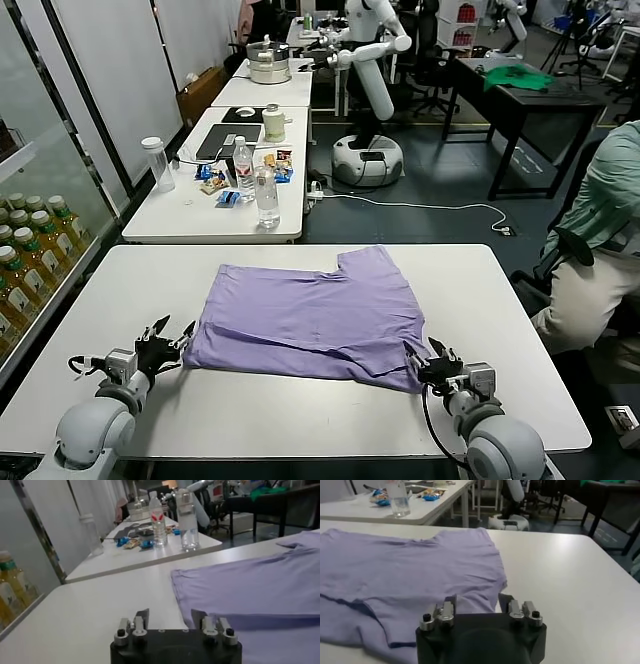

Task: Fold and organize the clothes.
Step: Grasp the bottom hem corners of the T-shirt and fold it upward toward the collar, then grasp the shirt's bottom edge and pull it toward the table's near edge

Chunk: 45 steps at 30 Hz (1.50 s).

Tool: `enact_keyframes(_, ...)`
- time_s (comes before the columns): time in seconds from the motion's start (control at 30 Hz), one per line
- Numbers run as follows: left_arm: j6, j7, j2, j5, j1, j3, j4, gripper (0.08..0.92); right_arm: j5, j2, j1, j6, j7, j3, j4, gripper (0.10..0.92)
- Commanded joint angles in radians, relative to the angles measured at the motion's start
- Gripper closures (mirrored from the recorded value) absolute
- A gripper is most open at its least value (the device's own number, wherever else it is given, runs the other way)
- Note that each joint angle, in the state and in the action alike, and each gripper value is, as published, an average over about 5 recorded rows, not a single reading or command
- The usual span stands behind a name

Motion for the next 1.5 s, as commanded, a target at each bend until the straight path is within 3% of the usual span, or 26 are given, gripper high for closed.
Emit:
enact_keyframes(0.03, 0.073, -0.042, -0.022, -0.036, 0.175, 0.000, -0.117, 0.278, -0.005, 0.005, -0.129, -0.011, 0.030, 0.024, 0.060, 0.234)
enact_keyframes(0.2, 0.119, -0.068, -0.031, -0.032, 0.151, 0.002, -0.082, 0.186, 0.005, 0.017, -0.125, 0.007, 0.047, 0.003, 0.032, 0.216)
enact_keyframes(0.33, 0.119, -0.076, -0.033, -0.037, 0.140, 0.000, -0.076, 0.214, 0.016, 0.023, -0.104, 0.017, 0.043, -0.006, 0.012, 0.302)
enact_keyframes(0.77, 0.066, -0.067, -0.050, -0.040, 0.144, 0.007, -0.099, 0.581, 0.041, 0.020, -0.081, 0.062, 0.008, 0.003, 0.009, 0.682)
enact_keyframes(0.9, 0.047, -0.079, -0.046, -0.041, 0.225, -0.014, -0.186, 0.702, 0.052, -0.029, -0.162, 0.051, -0.005, 0.066, 0.110, 0.794)
enact_keyframes(1.07, 0.027, -0.135, -0.028, -0.042, 0.428, -0.064, -0.351, 0.829, 0.051, -0.085, -0.341, 0.042, -0.011, 0.203, 0.246, 0.904)
enact_keyframes(1.23, 0.011, -0.159, -0.010, -0.033, 0.587, -0.131, -0.392, 0.899, 0.025, -0.098, -0.487, 0.038, -0.002, 0.273, 0.327, 0.911)
enact_keyframes(1.4, 0.033, -0.156, -0.011, -0.019, 0.591, -0.144, -0.368, 0.902, -0.020, -0.084, -0.487, 0.041, -0.010, 0.240, 0.305, 0.886)
enact_keyframes(1.5, 0.032, -0.159, -0.019, -0.026, 0.568, -0.178, -0.404, 0.870, 0.001, -0.088, -0.439, 0.037, -0.015, 0.265, 0.330, 0.812)
